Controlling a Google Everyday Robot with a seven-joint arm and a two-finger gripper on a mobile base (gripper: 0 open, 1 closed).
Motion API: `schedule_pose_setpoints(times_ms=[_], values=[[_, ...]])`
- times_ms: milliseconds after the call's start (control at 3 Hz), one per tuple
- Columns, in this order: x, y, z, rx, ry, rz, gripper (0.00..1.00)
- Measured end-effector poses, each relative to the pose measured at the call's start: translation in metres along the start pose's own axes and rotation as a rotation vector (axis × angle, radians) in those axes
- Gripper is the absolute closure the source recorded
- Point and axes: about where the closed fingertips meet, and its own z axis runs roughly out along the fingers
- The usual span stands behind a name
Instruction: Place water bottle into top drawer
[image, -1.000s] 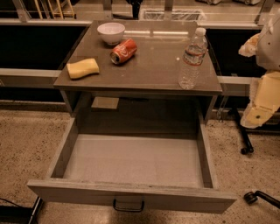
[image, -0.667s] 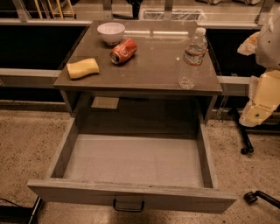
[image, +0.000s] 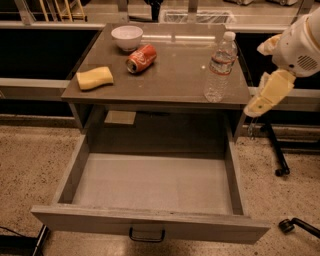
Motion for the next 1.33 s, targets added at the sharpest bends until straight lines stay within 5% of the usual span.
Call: schedule_pose_setpoints(times_ms=[667,1000,1333], values=[[-0.010,-0.072,0.053,0.070,-0.280,0.152,0.00],[-0.010,-0.088,0.064,0.075,-0.377,0.217,0.00],[-0.026,-0.102,0.069,0.052,-0.514,0.228,0.16]])
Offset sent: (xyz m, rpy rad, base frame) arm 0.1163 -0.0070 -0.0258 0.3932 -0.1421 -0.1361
